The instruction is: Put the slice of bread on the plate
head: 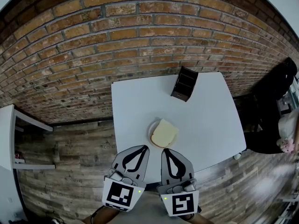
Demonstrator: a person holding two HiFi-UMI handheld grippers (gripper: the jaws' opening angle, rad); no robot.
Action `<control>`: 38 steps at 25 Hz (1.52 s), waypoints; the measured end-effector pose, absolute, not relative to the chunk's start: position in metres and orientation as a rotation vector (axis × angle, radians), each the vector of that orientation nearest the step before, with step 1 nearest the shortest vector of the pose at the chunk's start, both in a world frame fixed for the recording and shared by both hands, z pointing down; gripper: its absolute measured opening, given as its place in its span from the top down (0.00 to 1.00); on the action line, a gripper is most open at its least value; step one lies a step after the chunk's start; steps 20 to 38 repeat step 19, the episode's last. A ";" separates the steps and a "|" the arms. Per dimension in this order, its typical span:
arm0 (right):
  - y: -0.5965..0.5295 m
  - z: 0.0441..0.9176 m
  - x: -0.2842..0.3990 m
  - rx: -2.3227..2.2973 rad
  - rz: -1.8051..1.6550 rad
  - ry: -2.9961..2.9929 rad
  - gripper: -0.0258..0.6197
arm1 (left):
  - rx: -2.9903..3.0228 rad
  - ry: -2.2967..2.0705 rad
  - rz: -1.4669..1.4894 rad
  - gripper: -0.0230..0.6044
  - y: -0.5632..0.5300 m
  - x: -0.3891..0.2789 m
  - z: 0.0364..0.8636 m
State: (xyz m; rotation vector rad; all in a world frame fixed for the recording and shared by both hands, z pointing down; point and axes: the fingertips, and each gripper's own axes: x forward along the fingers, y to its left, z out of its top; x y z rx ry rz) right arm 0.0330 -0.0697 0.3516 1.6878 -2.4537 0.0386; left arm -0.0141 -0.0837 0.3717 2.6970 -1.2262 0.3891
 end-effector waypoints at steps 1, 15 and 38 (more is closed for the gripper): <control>-0.070 0.352 0.033 1.689 0.039 -2.451 0.95 | 2.699 -1.225 0.388 0.95 -0.083 -0.014 0.371; -0.062 0.357 0.035 1.697 0.063 -2.424 0.95 | 2.715 -1.207 0.377 0.95 -0.077 -0.012 0.369; -0.061 0.359 0.035 1.694 0.074 -2.419 0.95 | 2.734 -1.209 0.387 0.95 -0.077 -0.013 0.371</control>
